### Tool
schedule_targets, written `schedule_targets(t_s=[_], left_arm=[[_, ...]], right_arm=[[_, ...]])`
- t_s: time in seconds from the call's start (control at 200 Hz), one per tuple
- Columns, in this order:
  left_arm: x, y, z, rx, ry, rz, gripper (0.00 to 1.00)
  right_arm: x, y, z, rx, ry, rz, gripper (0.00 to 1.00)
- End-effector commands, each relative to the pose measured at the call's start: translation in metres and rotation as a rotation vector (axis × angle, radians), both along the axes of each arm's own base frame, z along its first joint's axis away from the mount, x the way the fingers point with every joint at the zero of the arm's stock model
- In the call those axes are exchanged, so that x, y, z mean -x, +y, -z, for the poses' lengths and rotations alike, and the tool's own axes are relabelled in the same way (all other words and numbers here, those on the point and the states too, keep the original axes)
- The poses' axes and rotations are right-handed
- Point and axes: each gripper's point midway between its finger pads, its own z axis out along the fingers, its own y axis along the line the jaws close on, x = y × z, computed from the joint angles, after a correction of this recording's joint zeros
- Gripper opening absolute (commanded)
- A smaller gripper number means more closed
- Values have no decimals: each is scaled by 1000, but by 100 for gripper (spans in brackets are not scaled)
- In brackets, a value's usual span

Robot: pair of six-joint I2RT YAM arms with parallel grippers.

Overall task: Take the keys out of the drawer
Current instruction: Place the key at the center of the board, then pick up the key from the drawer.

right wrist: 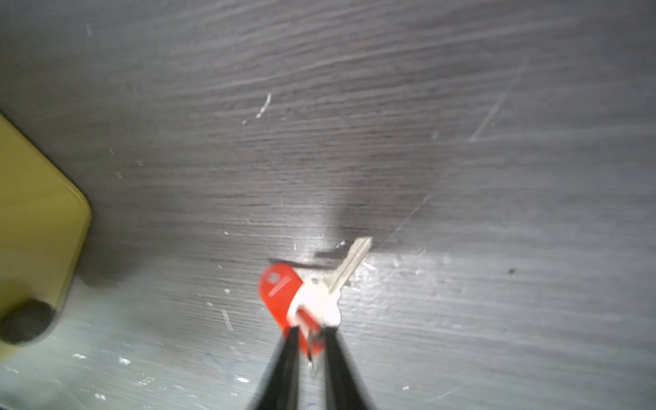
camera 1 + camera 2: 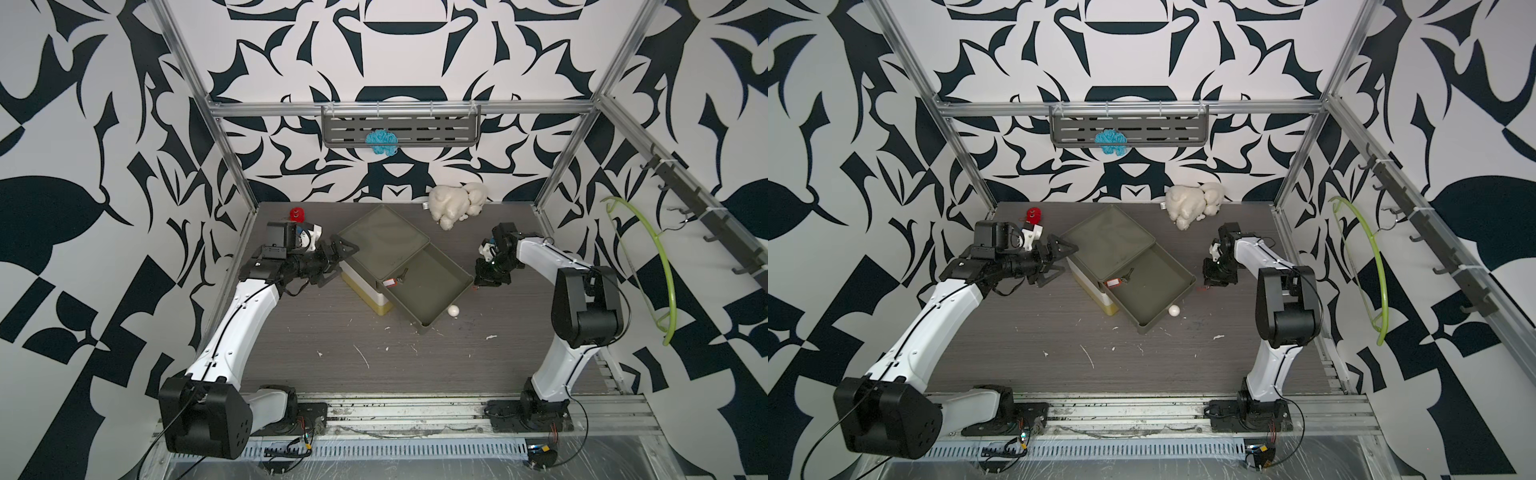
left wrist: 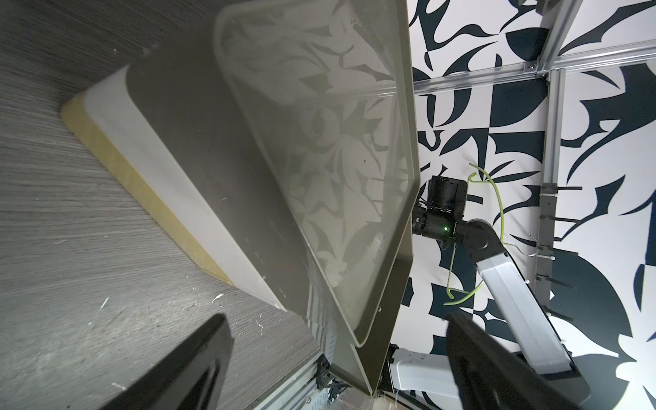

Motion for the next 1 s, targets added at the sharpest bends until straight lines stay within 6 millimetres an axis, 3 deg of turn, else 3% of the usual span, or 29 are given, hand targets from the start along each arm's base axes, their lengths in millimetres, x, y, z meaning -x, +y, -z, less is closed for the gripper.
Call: schedule_targets(t_s=[0.0,0.07,0.15,0.21,0.33,0.425,0.51,0.605,0.665,0.775,0.89,0.995], left_arm=[[5,1,5,-10,25,-4,99],[4,0,4,-10,23,-3,99],[3,0,2,-11,20,-4,99],[1,0,0,-14,14,-7,99],[-3,-4,-4,-19,0,1,99],[-5,-11,-8,-27,-18,13,99],[-13,-21,-2,-36,-7,31,99],[-17,-34,-5,-40,-25,52,99],[-20,-41,-6,-43,-34,67,99],[-21,-50,-9,-40,-46,84,99],[-19,-53,-8,-38,-44,89,99],[-16,-51,-8,-38,-47,88,99]], right_arm=[[-2,0,-10,-2,-35,-4,32],[-2,-2,-18,-1,-55,1,39],[-6,-2,-42,-5,-123,9,48],[-12,-1,-73,-15,-213,27,53],[-24,12,-156,-107,-471,31,69],[-19,40,-213,-192,-612,-32,69],[3,89,-240,-268,-619,-168,68],[39,140,-238,-288,-540,-325,68],[62,161,-230,-281,-489,-404,68],[92,178,-215,-276,-436,-484,65],[114,191,-206,-330,-506,-638,58],[114,197,-200,-335,-594,-747,58]])
